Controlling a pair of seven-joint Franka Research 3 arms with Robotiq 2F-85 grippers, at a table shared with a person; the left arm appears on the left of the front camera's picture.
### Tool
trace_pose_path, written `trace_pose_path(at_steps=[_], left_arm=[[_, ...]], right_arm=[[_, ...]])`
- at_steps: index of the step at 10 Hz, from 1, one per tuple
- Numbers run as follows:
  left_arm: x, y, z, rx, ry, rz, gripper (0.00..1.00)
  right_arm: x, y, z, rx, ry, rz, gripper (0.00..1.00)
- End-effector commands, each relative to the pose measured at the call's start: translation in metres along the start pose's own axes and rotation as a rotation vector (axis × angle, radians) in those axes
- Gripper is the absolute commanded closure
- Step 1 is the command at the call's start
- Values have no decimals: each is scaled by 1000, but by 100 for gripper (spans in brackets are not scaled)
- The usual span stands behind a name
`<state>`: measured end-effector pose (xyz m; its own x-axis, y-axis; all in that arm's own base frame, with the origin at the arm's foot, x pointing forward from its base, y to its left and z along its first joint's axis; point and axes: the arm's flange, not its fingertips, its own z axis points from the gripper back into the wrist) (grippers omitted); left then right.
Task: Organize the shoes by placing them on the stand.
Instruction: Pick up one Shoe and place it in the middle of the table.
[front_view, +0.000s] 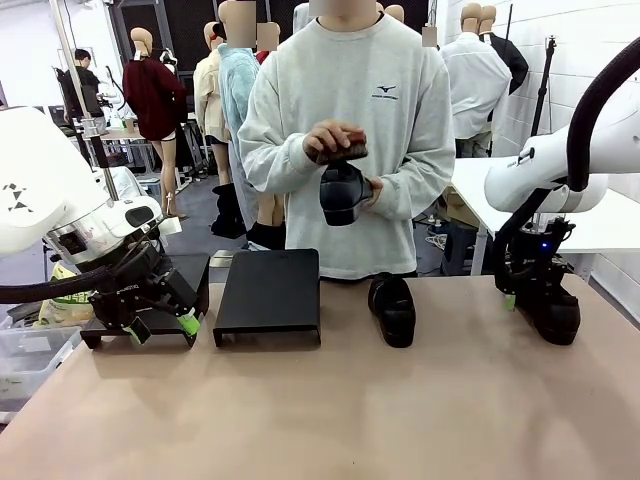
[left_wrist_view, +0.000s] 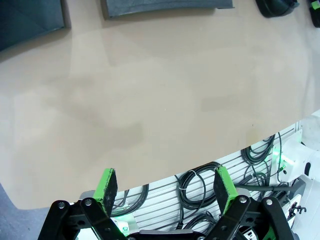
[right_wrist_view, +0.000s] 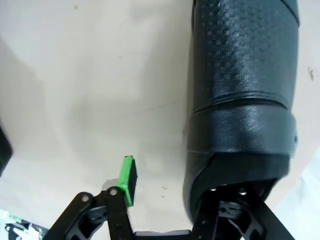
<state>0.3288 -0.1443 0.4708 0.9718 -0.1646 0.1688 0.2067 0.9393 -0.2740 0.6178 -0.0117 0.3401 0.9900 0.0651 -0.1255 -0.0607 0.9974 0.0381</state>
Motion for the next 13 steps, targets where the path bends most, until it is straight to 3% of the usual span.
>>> trace_pose_path(at_steps=[1, 9, 11, 13], left_arm=[[-1, 0, -1, -2, 3, -3, 0], [-1, 0, -1, -2, 3, -3, 0], [-1, 0, -1, -2, 3, -3, 0], [-1, 0, -1, -2, 3, -3, 0]], right_arm=[[15, -7, -6, 3, 10, 13, 100], [8, -7, 3, -37, 25, -74, 100], [-21, 9, 41, -32, -42, -197, 100], [-76, 36, 84, -34, -98, -309, 100]])
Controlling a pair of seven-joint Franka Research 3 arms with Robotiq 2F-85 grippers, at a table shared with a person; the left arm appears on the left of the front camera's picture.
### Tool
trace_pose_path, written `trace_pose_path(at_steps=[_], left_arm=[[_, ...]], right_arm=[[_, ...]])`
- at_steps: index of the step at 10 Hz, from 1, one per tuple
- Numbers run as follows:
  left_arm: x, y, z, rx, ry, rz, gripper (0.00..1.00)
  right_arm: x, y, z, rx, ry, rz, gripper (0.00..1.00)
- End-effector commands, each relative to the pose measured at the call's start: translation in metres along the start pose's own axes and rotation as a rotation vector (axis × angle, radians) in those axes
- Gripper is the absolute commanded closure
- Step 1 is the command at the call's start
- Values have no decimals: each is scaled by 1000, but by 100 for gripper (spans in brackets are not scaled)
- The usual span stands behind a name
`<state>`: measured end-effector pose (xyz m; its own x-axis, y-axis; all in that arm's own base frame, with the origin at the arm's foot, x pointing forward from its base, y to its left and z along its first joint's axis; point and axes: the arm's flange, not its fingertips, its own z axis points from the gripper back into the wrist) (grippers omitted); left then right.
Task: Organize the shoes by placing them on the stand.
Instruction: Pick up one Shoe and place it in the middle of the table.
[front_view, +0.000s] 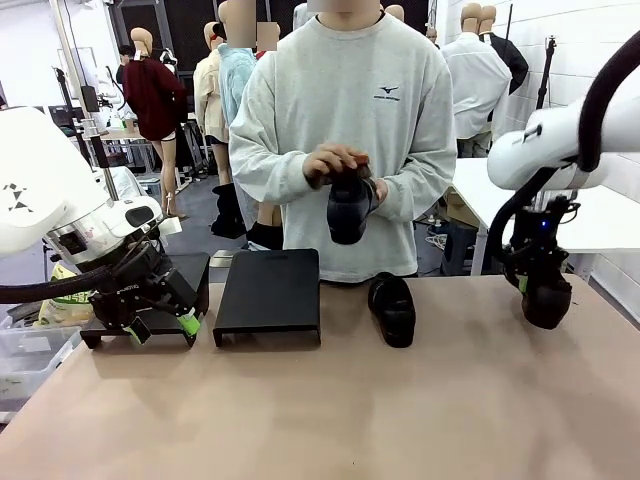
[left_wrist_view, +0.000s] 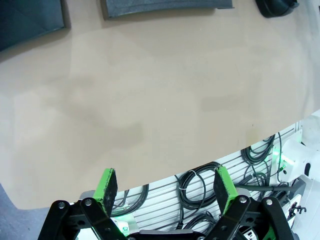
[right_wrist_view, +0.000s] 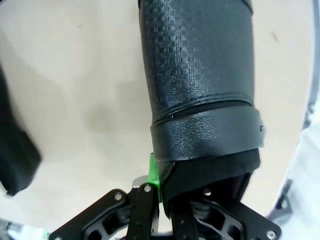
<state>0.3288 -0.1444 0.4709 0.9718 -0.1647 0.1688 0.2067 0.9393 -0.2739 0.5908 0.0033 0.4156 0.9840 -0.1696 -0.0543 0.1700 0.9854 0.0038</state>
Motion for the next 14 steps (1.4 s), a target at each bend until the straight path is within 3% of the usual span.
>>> trace_pose_path(at_steps=[1, 3, 5, 6, 7, 9, 10, 12, 14], left_arm=[[-1, 0, -1, -2, 3, -3, 0], [-1, 0, -1, -2, 3, -3, 0], [-1, 0, -1, -2, 3, -3, 0], [-1, 0, -1, -2, 3, -3, 0], [-1, 0, -1, -2, 3, -3, 0], [-1, 0, -1, -2, 3, -3, 0], [-1, 0, -1, -2, 3, -3, 0], [-1, 0, -1, -2, 3, -3, 0], [-1, 0, -1, -2, 3, -3, 0]], right_arm=[[-69, 11, 30, -63, -37, -93, 100], [-130, 20, 51, -106, -32, -76, 100], [-172, 19, 57, -73, -35, -28, 100], [-183, 13, 56, -80, -33, 3, 100], [-158, 22, 57, -92, -24, -40, 100], [-158, 22, 57, -92, -24, -40, 100], [-176, 19, 54, -99, -23, -29, 100], [-209, 75, 49, -205, -120, 34, 100], [-267, 128, 66, -128, -167, 99, 100]])
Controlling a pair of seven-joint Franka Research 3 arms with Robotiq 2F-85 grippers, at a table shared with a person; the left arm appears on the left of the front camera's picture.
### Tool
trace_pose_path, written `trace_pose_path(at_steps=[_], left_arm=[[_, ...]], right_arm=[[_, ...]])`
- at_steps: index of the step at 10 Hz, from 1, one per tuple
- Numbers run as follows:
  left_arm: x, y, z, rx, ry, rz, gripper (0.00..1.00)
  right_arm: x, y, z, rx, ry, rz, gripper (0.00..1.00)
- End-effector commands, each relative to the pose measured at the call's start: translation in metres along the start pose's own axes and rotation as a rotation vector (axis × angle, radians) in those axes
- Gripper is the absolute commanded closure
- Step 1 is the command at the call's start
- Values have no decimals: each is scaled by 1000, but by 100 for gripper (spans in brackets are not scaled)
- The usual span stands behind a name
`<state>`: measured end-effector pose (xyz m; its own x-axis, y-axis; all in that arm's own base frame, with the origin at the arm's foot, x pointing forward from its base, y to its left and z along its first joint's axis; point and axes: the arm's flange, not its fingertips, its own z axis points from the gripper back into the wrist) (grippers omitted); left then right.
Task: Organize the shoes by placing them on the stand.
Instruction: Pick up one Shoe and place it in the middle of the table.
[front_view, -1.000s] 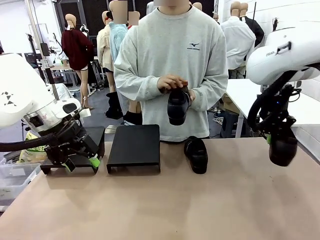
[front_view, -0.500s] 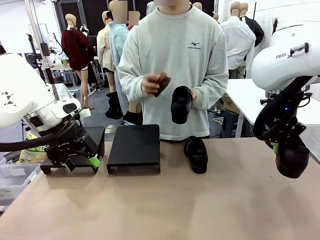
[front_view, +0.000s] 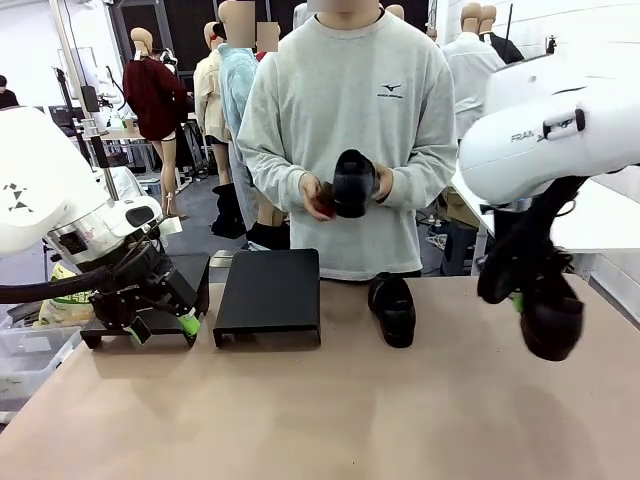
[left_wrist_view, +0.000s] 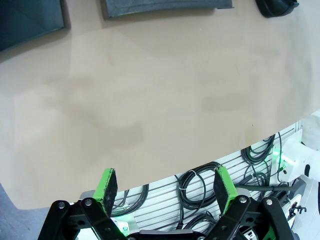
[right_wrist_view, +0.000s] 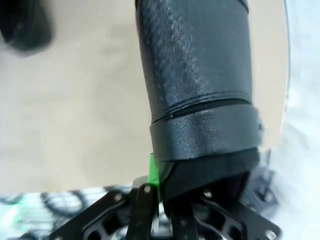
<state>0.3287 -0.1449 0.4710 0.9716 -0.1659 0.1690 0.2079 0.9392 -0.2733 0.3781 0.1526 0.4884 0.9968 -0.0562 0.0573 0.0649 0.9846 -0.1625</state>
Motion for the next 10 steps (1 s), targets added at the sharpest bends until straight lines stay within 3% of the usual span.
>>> trace_pose_path(at_steps=[1, 4, 7, 10], left_arm=[[-1, 0, -1, -3, 3, -2, 0], [-1, 0, -1, -3, 3, -2, 0], [-1, 0, -1, -3, 3, -2, 0], [-1, 0, -1, -3, 3, -2, 0]], right_arm=[[-46, 41, 19, 121, -25, -1, 100], [-85, 108, 26, 202, -30, 53, 100], [-77, 160, -3, 178, 50, 72, 100], [-72, 190, -24, 187, 106, 86, 100]])
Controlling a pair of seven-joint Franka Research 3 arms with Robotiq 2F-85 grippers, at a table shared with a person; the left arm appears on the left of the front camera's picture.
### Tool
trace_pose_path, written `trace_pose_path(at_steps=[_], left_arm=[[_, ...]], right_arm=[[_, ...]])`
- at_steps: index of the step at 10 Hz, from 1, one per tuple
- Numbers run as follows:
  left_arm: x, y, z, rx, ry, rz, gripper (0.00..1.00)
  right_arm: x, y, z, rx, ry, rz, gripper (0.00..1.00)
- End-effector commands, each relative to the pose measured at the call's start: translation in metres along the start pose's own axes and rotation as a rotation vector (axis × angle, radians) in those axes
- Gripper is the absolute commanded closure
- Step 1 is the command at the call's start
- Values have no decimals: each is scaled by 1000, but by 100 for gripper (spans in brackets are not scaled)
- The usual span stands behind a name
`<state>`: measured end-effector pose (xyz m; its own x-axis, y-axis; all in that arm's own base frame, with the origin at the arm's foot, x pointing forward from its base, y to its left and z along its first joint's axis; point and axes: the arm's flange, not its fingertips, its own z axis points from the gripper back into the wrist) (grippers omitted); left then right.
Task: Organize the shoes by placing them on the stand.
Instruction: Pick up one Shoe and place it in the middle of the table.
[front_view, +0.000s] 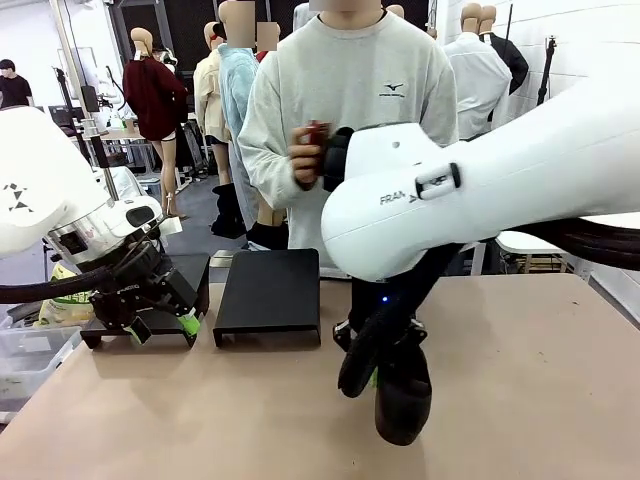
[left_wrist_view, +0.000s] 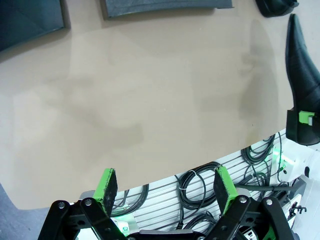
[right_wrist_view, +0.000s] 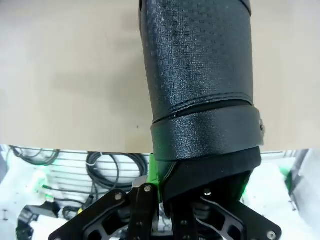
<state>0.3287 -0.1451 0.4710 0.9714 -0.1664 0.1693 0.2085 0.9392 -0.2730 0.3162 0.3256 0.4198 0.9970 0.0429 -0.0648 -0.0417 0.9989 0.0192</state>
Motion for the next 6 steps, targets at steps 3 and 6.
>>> trace_pose_path(at_steps=[3, 6], left_arm=[[-1, 0, -1, -3, 3, -1, 0], [-1, 0, -1, -3, 3, -1, 0]], right_arm=[[16, 33, -16, -51, -6, 45, 100], [31, 39, -41, -47, 21, 46, 100]])
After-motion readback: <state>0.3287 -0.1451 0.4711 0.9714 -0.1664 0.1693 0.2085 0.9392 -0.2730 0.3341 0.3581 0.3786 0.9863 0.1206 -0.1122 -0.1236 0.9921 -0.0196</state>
